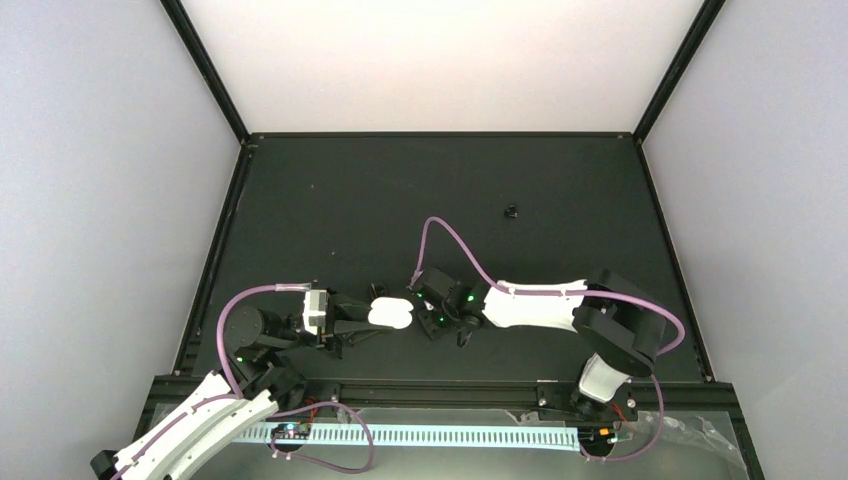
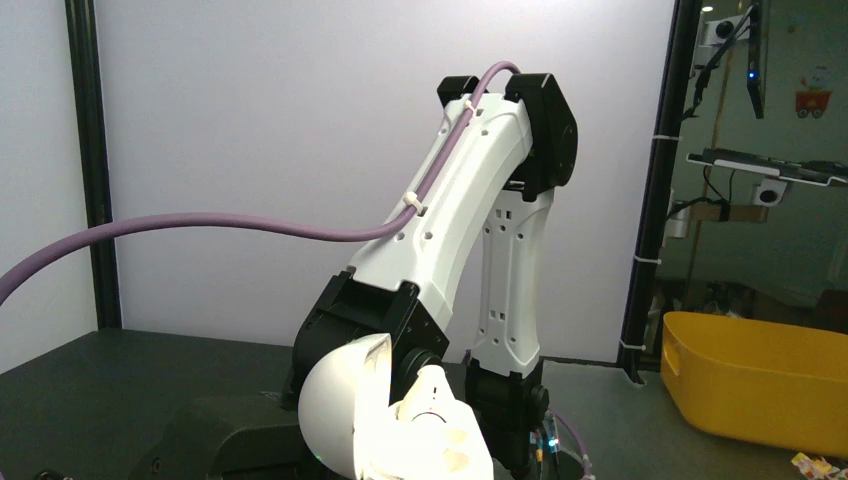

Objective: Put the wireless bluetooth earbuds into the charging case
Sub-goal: Pick up the earbud from the center of the board.

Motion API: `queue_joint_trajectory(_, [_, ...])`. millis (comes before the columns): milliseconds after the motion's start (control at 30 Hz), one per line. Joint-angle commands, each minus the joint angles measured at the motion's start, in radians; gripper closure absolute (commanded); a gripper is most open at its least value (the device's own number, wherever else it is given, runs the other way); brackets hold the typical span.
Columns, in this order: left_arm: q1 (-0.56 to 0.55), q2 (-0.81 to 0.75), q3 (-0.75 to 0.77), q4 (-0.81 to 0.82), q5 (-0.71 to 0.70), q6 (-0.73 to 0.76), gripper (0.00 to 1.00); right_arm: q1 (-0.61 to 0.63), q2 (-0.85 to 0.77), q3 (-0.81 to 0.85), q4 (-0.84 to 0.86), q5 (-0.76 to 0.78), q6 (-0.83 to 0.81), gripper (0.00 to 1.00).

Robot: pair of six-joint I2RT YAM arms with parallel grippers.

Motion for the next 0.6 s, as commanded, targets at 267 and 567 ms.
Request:
queue_joint_trajectory(267, [-0.005,-0.008,0.018,0.027,0.021,-0.013,0.98,0.009,-0.012,0.010,-0.003,0.012,0.004,0.98])
queue_joint_trajectory(567, [-0.005,-0.014,0.021,0.020,0.016,-0.006,0.98,0.007,-0.241,-0.034,-0.082,0.172,0.023,0.99])
